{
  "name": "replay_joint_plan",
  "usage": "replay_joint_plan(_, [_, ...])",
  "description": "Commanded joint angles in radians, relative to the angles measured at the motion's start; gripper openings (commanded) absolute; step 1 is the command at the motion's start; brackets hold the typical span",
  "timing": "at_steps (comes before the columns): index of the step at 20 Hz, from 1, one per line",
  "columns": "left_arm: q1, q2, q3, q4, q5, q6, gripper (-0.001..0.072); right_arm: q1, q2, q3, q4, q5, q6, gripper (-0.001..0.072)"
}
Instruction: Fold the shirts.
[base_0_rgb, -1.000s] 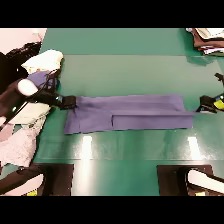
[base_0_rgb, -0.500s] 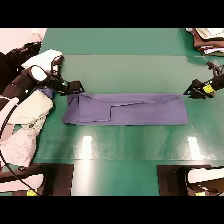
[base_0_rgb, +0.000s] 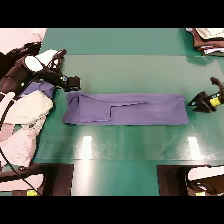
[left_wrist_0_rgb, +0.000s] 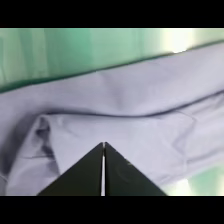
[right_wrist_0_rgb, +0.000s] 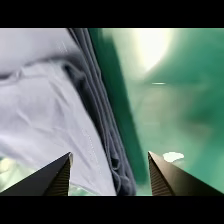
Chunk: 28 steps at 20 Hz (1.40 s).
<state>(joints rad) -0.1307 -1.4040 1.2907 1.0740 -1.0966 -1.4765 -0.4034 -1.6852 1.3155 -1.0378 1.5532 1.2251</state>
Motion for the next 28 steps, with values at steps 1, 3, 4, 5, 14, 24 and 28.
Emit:
replay_joint_plan(1, [-0.001,-0.001,0.006,-0.062,-0.028,0.011,0.0023,-0.021,-0.049,-0.119,0.150,-0.028,-0.088,0.0552])
replay_joint_plan(3, [-0.003,-0.005,0.007,-0.103,-0.021,0.011,0.0023,0.016,-0.072,-0.143,0.190,-0.067,-0.102,0.0551])
replay_joint_plan(4, [-0.014,-0.008,0.006,-0.103,-0.014,0.011,0.0023,0.041,-0.077,-0.150,0.193,-0.090,-0.106,0.0496])
replay_joint_plan(5, [-0.036,-0.017,0.007,-0.102,-0.011,0.017,0.0023,0.066,-0.076,-0.150,0.193,-0.110,-0.122,0.0367])
replay_joint_plan(14, [-0.369,-0.333,0.245,-0.106,0.068,0.018,0.0022,0.169,0.197,-0.144,0.210,-0.077,-0.087,0.0012])
replay_joint_plan(24, [-0.483,-0.549,0.404,-0.134,0.065,-0.039,0.0023,0.465,0.359,0.223,0.210,-0.009,0.137,0.0012])
replay_joint_plan(28, [-0.483,-0.549,0.404,-0.133,0.079,-0.038,0.0023,0.563,0.358,0.288,0.227,-0.010,0.148,0.0012])
